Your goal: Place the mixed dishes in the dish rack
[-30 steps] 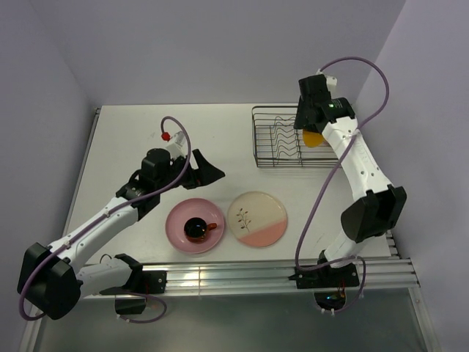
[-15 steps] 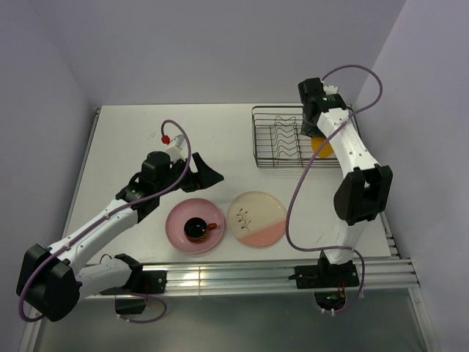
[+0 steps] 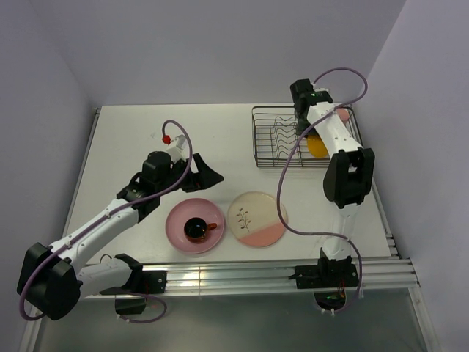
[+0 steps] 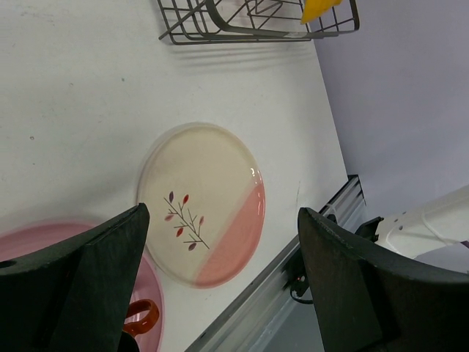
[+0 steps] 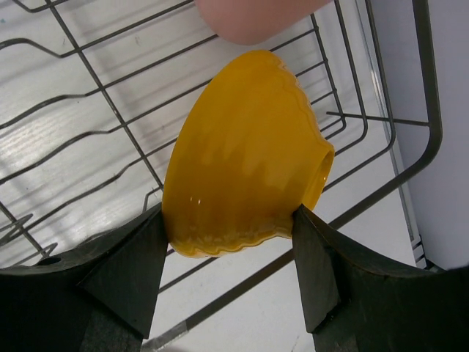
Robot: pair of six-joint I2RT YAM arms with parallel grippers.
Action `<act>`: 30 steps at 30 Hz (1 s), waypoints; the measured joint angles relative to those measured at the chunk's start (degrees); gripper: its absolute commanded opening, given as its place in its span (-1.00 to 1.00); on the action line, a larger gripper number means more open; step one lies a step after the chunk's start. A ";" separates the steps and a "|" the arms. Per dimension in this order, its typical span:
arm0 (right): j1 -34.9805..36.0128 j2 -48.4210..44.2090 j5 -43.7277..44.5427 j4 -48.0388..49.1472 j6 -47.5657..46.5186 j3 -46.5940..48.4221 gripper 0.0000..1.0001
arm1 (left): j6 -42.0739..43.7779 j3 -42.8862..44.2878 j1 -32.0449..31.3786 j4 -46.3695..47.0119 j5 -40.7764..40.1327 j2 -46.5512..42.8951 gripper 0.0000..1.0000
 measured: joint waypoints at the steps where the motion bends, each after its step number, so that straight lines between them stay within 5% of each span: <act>1: -0.02 0.57 0.15 -0.09 0.17 0.46 -1.00 | 0.04 -0.02 0.00 -0.02 0.00 0.04 0.77; 16: -0.98 9.01 2.73 -0.35 1.25 2.47 -0.99 | 0.20 -0.63 0.00 0.31 1.07 0.66 0.77; 22: -1.03 9.16 2.97 -0.26 1.25 2.49 -0.48 | 0.39 -0.90 0.00 0.07 1.07 1.73 0.76; 26: -1.03 9.88 3.72 -0.20 1.14 2.93 0.13 | 0.42 -0.90 0.00 0.09 1.09 1.79 0.76; 30: -1.03 9.99 4.11 0.13 0.96 2.89 0.32 | 0.42 -0.90 0.00 0.09 1.09 1.79 0.76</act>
